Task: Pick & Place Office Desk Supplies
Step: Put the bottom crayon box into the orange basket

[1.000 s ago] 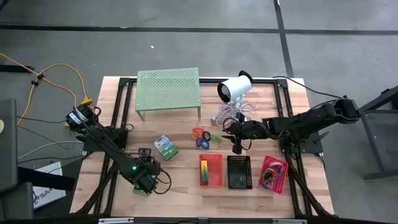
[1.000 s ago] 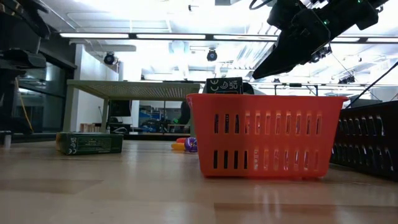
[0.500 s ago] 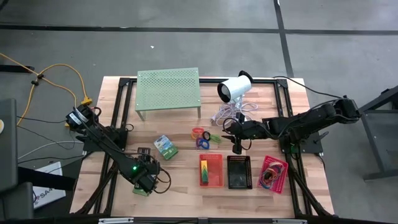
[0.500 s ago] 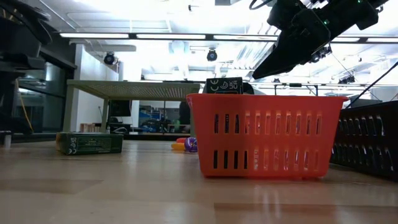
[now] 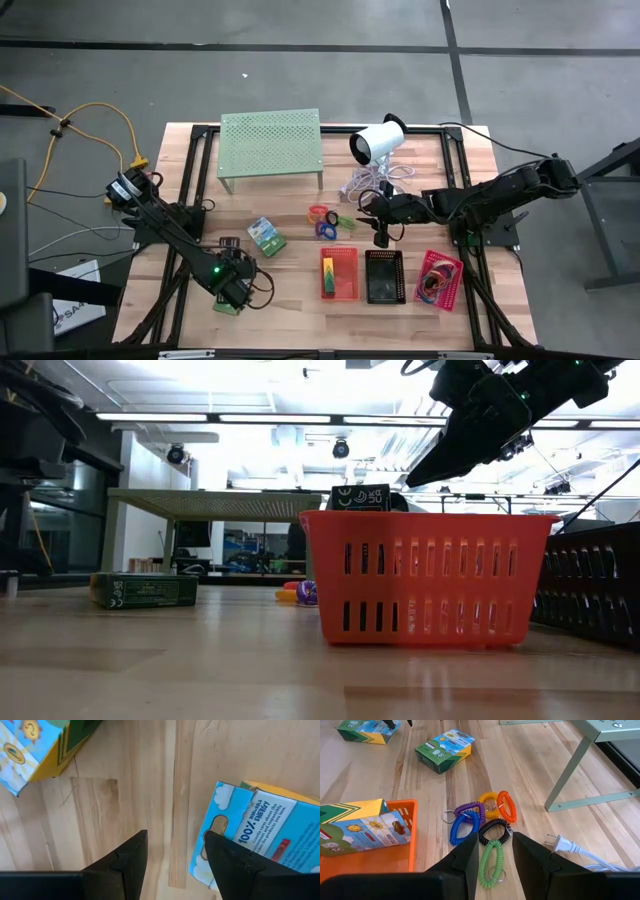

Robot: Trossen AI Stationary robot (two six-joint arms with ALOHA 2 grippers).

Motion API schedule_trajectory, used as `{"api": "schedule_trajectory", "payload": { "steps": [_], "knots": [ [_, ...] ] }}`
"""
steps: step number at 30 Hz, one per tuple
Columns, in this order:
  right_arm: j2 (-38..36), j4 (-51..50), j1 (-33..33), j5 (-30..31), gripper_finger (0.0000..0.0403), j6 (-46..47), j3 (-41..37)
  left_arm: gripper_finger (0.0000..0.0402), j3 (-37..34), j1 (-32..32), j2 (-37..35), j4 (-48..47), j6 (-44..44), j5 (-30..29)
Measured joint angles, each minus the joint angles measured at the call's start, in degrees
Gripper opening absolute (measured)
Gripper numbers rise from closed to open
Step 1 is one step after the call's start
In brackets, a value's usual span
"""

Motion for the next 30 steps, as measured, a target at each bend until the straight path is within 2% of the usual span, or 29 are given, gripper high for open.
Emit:
{"api": "schedule_trajectory", "payload": {
  "steps": [12, 30],
  "knots": [
    [0.0, 0.0, 0.0, 0.0, 0.0107, 0.0, 0.02, 0.019, 0.0, 0.01, -0.57, 0.86, -0.57, 2.16],
    [0.0, 0.0, 0.01, 0.0, 0.0107, 0.0, 0.02, 0.0189, -0.75, 0.01, -1.38, 3.13, -0.93, 2.18]
  ]
}}
